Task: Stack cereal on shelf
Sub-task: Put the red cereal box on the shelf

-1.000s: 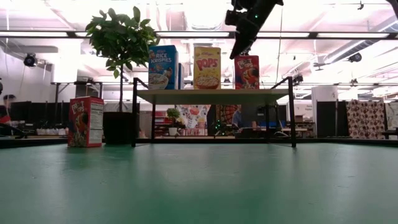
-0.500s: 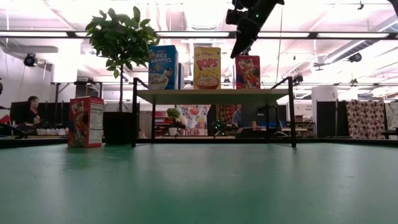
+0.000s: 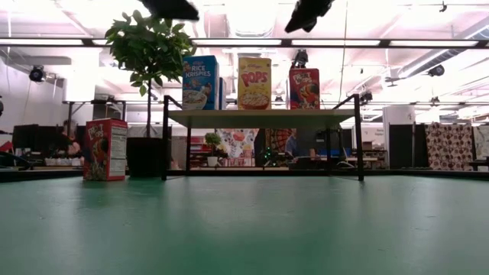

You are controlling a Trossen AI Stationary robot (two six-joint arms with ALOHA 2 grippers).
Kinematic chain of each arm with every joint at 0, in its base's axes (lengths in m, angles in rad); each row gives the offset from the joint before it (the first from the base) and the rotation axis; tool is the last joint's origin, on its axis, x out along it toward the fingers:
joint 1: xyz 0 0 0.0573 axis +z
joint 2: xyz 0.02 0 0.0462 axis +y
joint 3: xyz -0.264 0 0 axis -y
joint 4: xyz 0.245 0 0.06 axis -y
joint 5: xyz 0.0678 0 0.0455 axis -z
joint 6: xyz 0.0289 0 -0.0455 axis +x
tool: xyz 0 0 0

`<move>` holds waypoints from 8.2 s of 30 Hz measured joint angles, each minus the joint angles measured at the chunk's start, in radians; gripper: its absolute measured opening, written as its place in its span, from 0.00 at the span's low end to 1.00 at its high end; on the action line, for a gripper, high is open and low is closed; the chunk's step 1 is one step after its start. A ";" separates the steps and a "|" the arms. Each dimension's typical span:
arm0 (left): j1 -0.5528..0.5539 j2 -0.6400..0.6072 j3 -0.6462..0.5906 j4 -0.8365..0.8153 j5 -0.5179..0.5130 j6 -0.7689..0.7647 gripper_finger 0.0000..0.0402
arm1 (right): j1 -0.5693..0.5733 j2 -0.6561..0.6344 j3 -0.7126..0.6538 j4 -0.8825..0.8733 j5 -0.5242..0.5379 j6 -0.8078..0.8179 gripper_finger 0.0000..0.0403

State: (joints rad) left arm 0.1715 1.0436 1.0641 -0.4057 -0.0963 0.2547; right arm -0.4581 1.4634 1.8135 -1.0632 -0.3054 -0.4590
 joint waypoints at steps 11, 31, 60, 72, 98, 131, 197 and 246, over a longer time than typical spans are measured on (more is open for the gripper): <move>0.000 0.049 0.000 -0.444 0.001 -0.288 0.44 | 0.195 -0.129 -0.243 0.087 0.004 0.079 0.02; 0.075 0.211 -0.001 -0.954 -0.288 -0.187 0.55 | 0.317 -0.171 -0.299 0.131 0.055 0.097 0.02; 0.353 0.219 -0.034 -0.832 -0.065 0.346 0.54 | 0.316 -0.171 -0.299 0.125 0.055 0.113 0.02; 0.357 0.218 -0.083 -0.745 -0.110 0.354 0.53 | 0.316 -0.171 -0.299 0.126 0.055 0.144 0.02; 0.357 0.219 -0.087 -0.730 -0.128 0.362 0.64 | 0.316 -0.171 -0.299 0.126 0.055 0.162 0.02; 0.318 0.218 0.007 -0.907 0.016 0.130 0.40 | 0.319 -0.185 -0.299 0.111 0.055 0.208 0.02; 0.033 1.023 1.229 -0.510 0.008 0.051 0.40 | 0.539 -0.675 -0.829 0.346 0.149 0.310 0.02; -0.029 0.995 1.278 -0.575 -0.078 0.125 0.58 | 0.536 -0.644 -0.826 0.365 0.341 0.347 0.02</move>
State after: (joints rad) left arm 0.1425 2.0388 2.3417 -0.9802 -0.1740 0.3794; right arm 0.0775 0.8189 0.9875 -0.6983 0.0360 -0.1117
